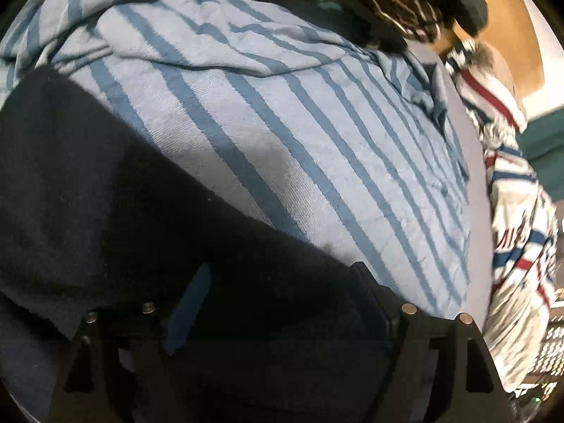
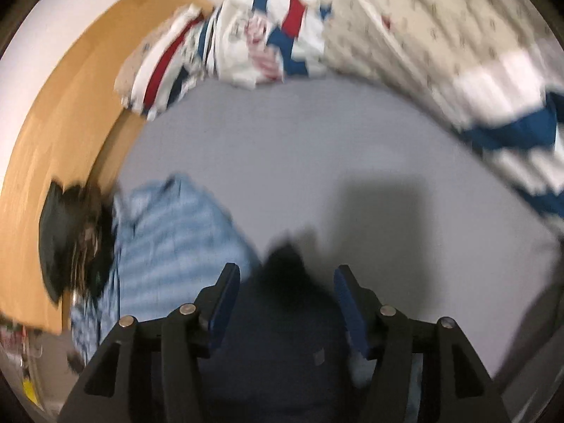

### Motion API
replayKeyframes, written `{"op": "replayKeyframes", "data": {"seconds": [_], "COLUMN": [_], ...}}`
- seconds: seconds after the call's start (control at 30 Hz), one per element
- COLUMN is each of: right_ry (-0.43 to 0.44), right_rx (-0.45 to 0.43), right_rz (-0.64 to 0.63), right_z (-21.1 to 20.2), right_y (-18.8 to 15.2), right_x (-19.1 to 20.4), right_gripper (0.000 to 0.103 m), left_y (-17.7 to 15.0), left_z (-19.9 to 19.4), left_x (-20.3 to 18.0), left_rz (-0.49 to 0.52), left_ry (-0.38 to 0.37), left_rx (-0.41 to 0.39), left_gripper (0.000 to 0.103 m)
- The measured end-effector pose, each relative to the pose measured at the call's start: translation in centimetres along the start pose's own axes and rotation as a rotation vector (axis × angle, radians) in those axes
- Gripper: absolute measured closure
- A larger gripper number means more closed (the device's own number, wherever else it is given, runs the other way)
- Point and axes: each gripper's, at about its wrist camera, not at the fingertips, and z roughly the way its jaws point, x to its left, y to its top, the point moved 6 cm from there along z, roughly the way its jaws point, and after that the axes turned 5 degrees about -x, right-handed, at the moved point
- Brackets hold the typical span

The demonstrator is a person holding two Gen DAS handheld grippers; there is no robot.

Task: Fold clothes

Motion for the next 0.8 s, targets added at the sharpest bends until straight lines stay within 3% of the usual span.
{"op": "replayKeyframes", "data": {"seconds": [0.07,0.17,0.27,0.37,0.43,0.47,0.53,0.63,0.73,0.8], "right_ry": [-0.009,-0.048,-0.049,-0.222,-0.310,-0.321,-0.257,-0.072,0.056,0.120], "right_rx": [0.025,0.034,0.094,0.168,0.174,0.164,0.124,0.119,0.166,0.246], "right_rz": [-0.059,-0.120,-0.163,-0.147,-0.115,-0.108,-0.148,-0.273,-0.412,-0.459], "right_z": [0.7,2.7,4.8,5.4,4.5,3.8,2.3,1.5,3.0,5.0], "right_y": [-2.1,-3.7,-5.1,-6.5,-6.8,-6.7,-6.5,-7.2,-9.4,-11.5], "right_x": [0.3,1.3,1.9,-0.4,-1.8,-1.9,-0.1,5.5,10.9,13.1], "right_gripper": [0.043,0.043,0.046,0.061,0.047,0.054,0.055,0.052,0.054,0.064], "left_y": [-0.2,-0.8,-2.1,-1.9,-1.8,-1.5,-0.7,0.2,1.7,3.2], "left_z": [-0.3,-2.9,-5.0,-4.3,-4.5,-5.2,-5.7,-6.7,-7.1,-6.8], "left_x": [-0.2,-0.7,-0.6,1.7,4.0,5.2,5.8,6.6,7.5,8.1], "left_rz": [0.027,-0.028,-0.005,-0.017,-0.116,-0.166,-0.219,-0.277,-0.293,-0.302], "left_ry": [0.009,-0.157,-0.236,-0.165,-0.207,-0.227,-0.243,-0.269,-0.266,-0.252], "left_rx": [-0.002,-0.047,-0.060,-0.028,-0.026,-0.038,-0.059,-0.087,-0.118,-0.142], "left_gripper": [0.023,0.024,0.024,0.026,0.030,0.030,0.030,0.030,0.030,0.031]}}
